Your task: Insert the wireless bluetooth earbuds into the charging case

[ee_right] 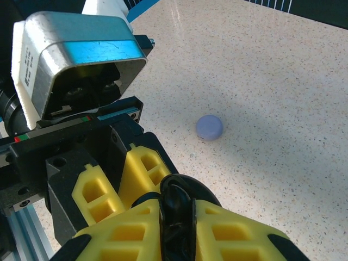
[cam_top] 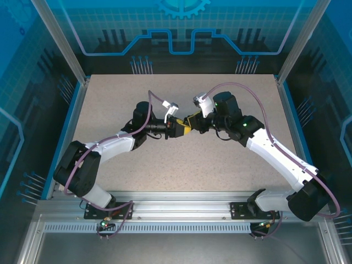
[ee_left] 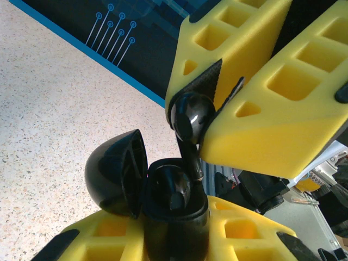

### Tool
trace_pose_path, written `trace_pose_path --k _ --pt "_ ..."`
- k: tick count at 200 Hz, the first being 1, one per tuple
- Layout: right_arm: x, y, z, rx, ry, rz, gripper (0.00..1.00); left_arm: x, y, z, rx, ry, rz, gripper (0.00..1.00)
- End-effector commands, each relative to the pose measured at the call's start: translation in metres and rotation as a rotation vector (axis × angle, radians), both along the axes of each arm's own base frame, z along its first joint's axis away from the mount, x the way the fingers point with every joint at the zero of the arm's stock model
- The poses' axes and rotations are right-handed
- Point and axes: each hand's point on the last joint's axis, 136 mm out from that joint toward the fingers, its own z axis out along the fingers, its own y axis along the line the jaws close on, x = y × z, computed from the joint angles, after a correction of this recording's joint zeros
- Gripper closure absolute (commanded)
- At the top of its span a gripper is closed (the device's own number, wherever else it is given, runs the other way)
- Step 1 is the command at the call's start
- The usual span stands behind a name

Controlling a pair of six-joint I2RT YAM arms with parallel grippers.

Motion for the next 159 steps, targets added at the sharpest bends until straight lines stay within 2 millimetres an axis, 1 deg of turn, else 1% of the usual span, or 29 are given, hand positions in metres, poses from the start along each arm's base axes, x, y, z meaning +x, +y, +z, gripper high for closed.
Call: trace_pose_path --k 1,42,66,103,159 --pt "-0.004 0.004 0.005 -0.016 -0.013 0.02 0.82 -0.004 -0.004 0.034 -0.054 -0.103 -0.023 1.0" --pt "0.0 -0.003 0.004 -0.039 -0.027 -0.024 0.82 -0.002 -0.003 0.036 -0.052 -0.107 -0.015 1.0" --pt "0.0 -0.004 0.007 -0.035 -0.034 -0.027 0.82 -0.003 -0.003 0.037 -0.053 -0.108 -0.016 1.0" --pt "-0.004 0.001 0.006 -0.026 -0.02 0.006 0.81 -0.003 -0.003 0.038 -0.054 -0.107 -0.014 1.0" --pt "-0.012 0.008 0.012 0.007 -0.009 0.059 0.81 0.002 -0.003 0.037 -0.048 -0.104 0.006 1.0"
